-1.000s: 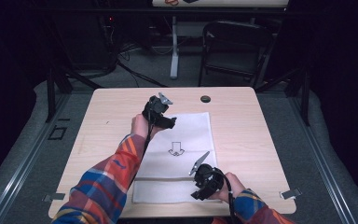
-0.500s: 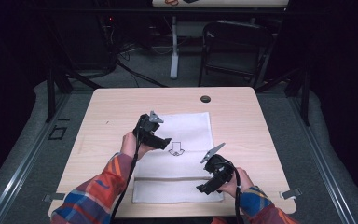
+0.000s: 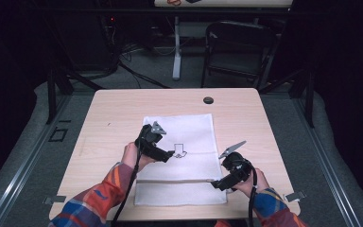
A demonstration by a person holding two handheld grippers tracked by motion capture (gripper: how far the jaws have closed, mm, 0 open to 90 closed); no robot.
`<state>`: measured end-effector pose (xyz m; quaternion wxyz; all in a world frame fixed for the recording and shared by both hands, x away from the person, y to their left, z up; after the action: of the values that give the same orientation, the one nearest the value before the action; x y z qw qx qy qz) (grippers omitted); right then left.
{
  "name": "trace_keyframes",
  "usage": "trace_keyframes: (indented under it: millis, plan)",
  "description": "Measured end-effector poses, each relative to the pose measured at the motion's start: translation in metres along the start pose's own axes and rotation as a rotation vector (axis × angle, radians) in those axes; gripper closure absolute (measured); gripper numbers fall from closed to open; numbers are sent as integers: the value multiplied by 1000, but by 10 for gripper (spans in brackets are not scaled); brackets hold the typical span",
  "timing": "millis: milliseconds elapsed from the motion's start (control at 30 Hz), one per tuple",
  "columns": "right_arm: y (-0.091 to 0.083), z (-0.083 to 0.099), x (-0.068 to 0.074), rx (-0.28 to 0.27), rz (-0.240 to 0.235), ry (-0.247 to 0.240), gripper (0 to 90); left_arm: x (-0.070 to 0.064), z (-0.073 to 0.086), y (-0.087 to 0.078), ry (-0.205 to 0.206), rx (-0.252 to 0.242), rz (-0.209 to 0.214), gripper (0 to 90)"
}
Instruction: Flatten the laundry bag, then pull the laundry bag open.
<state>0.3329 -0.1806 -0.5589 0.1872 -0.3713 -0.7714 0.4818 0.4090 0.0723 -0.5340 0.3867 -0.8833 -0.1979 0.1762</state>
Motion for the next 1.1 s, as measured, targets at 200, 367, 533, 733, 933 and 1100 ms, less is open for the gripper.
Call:
trace_keyframes:
  millis: [200, 367, 533, 733, 933, 1100]
  plan:
    - [1, 2, -5, -6, 9, 27, 143, -14, -1, 5, 29, 10, 26, 107]
    - [4, 3, -8, 14, 31, 27, 161, -23, -2, 12, 43, 17, 47, 112]
    - [5, 4, -10, 18, 40, 34, 206, -35, -3, 19, 74, 26, 79, 123]
    - [7, 4, -10, 18, 56, 28, 356, -46, -3, 30, 101, 24, 126, 150]
    - [10, 5, -9, 30, 54, 15, 530, -56, -4, 41, 125, 33, 165, 166]
    - [13, 4, -8, 31, 54, -2, 664, -64, -5, 50, 153, 37, 197, 219]
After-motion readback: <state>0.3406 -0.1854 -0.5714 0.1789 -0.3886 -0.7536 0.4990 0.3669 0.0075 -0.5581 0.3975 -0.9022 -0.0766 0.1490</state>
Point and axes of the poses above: each handheld gripper's, and its own axes: y roughly forward along the jaws, z roughly out of its underside, x roughly to its left, the point moved 5 cm from there along y, roughly forward along the jaws, and after that the axes turned 14 degrees about z, right-handed, at the moved point
